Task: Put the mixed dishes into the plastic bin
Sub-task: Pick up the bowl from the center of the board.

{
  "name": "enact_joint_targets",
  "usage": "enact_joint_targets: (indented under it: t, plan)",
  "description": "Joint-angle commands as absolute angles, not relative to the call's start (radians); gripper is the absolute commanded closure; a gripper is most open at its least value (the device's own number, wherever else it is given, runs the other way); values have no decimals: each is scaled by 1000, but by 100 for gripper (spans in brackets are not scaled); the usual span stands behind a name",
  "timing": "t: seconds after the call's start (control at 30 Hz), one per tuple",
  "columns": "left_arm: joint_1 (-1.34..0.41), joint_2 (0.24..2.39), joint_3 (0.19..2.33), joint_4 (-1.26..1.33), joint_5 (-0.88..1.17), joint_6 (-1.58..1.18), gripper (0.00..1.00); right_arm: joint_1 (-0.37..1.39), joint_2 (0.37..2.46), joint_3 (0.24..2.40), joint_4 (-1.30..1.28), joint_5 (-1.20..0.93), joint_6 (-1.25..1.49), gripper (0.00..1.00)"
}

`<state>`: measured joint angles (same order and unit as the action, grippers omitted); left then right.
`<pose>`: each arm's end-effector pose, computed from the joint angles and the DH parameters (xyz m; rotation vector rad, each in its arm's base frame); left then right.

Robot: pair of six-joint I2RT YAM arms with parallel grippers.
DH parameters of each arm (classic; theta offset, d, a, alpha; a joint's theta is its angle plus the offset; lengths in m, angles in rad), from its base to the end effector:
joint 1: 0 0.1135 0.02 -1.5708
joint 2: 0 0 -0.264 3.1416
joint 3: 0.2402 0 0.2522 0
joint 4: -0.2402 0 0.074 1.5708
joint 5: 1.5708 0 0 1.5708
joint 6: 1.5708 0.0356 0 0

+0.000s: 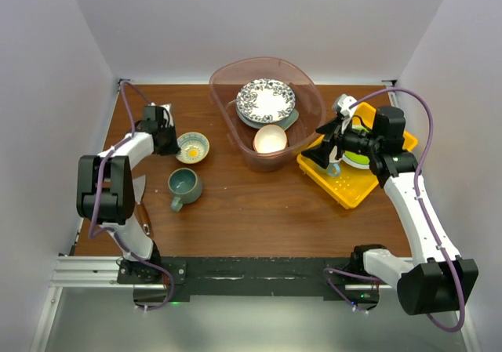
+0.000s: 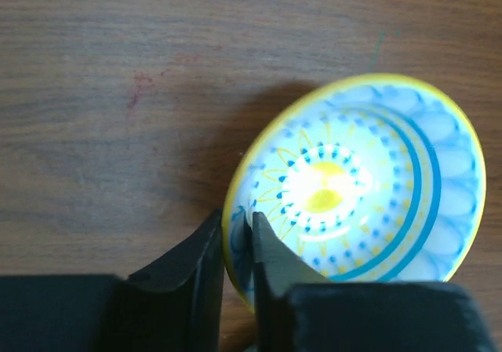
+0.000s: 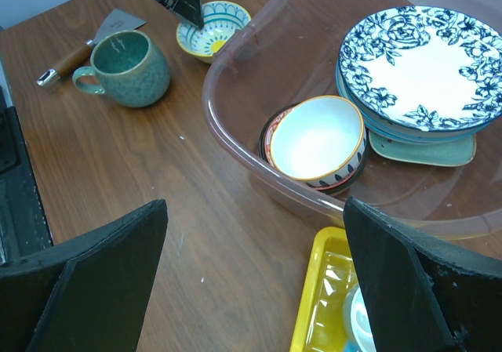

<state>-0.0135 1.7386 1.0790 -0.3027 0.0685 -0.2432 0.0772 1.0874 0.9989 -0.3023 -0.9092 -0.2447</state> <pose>0.3570 -0.0073 0.1812 -0.2639 2.5266 -0.1884 0.2324 0.0461 0.3488 -0.8618 1.6667 0.7686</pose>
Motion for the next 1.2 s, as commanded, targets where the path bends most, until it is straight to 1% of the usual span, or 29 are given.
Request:
enact_joint_targets:
  t: [0.0,0.1,0.3,0.33,0.63,0.93,1.17]
  plan:
    - [0,1735,1120,-281,106,-235,92,72,1083,1002,-291,-936,-258,2]
    - [0,1689,1103,-253,107,-252,100,72,1081,1000,-290,-936,-258,2]
    - [0,1559,1048,-192,92,-290,100,74,1085,999,-290,-933,-258,2]
    - [23,1518,1039,-181,87,-301,100,72,1086,999,-288,-933,-258,2]
    - [23,1243,919,-103,6,-356,100,68,1088,996,-288,-939,-264,2]
    - [21,988,809,-140,3,-399,100,60,1088,994,-301,-969,-298,2]
    - [21,841,752,-189,80,-445,100,55,1083,992,-318,-989,-334,2]
